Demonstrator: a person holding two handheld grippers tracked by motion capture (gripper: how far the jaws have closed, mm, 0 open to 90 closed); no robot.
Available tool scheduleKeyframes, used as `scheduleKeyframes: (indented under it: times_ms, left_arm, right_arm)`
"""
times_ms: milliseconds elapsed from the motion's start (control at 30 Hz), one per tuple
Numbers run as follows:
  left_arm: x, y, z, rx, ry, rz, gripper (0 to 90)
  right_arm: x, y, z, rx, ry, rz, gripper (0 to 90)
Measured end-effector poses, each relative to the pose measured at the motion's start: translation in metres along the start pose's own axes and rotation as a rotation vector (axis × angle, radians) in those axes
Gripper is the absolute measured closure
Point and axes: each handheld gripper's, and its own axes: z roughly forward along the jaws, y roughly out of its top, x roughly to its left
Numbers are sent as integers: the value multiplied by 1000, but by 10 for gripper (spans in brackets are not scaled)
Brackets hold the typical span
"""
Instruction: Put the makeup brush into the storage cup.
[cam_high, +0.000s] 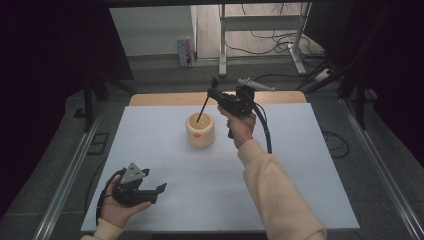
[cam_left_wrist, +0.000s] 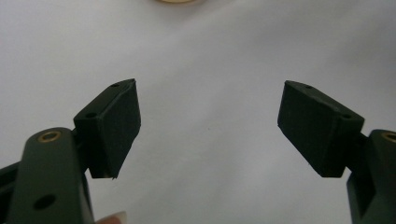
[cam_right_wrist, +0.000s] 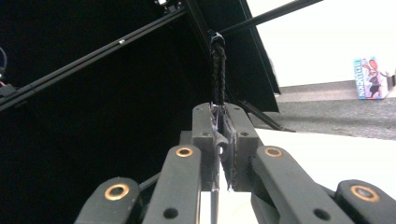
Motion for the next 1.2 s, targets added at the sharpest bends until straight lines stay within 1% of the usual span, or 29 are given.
scheduleKeyframes:
  times_ms: [167, 300, 367, 433, 500, 633, 700, 733, 833, 900, 1033, 1133, 1200]
  left_arm:
    - [1, -1, 0, 4, -1, -1, 221]
    - [1, -1, 0, 5, -1, -2, 221]
    - [1, -1, 0, 3, -1, -3, 221]
    - [1, -1, 0, 4, -1, -3, 221]
    - [1, -1, 0, 6, -1, -3, 221]
    - [2, -2, 0, 11, 0, -1, 221]
    - [2, -2, 0, 10, 1, -3, 221]
    - [2, -2, 0, 10, 1, -3, 221]
    - [2, -3, 0, 9, 1, -3, 221]
    - [2, -3, 1, 10, 0, -3, 221]
    - [3, -4, 1, 16, 2, -3, 222]
    - [3, -4, 1, 15, 2, -5, 222]
    - [3, -4, 1, 15, 3, -4, 222]
  right_arm:
    - [-6, 0, 5, 4, -15, 0, 835]
    - [-11, -2, 9, 18, -38, -20, 834]
    - [-13, -2, 9, 19, -39, -11, 833]
    - [-14, -3, 10, 21, -41, -19, 832]
    - [-14, -4, 12, 24, -45, -17, 831]
    - [-16, -10, 16, 49, -56, -45, 831]
    - [-17, -13, 18, 51, -61, -48, 831]
    - [-18, -16, 19, 55, -64, -41, 831]
    - [-20, -18, 22, 64, -70, -53, 831]
    - [-21, -20, 24, 67, -75, -48, 832]
    - [-21, -23, 27, 73, -77, -54, 832]
    - [-22, -25, 29, 87, -84, -64, 831]
    - [-21, -27, 30, 98, -88, -60, 831]
